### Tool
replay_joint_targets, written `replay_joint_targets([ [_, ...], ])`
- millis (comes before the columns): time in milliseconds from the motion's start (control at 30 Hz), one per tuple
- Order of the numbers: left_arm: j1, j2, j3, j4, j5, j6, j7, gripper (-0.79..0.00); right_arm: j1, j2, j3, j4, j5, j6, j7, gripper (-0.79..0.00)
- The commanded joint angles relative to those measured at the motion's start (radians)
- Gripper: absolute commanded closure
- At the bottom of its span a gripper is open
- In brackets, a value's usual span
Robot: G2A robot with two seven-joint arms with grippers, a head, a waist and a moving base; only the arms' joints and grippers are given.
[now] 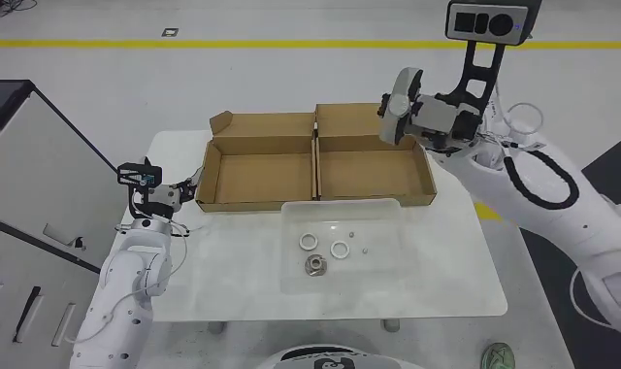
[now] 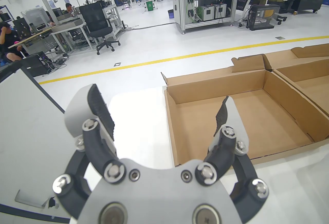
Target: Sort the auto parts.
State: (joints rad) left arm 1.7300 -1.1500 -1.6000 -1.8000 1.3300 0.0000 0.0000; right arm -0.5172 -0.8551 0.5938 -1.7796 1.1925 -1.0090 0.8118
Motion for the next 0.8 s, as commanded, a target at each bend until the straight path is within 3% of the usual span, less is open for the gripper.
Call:
replay_joint_targets([
  [0,0.0,0.0,0.0,0.0,0.0,0.0,0.0,-0.785,0.0,0.0,0.0,0.0,0.0,0.0,0.0,0.0],
  [600,0.0,0.0,0.0,0.0,0.0,0.0,0.0,-0.785,0.0,0.0,0.0,0.0,0.0,0.0,0.0,0.0],
  [767,0.0,0.0,0.0,0.0,0.0,0.0,0.0,-0.785,-0.075,-0.009,0.04,-0.049,0.045,-0.003,-0.064,0.0],
])
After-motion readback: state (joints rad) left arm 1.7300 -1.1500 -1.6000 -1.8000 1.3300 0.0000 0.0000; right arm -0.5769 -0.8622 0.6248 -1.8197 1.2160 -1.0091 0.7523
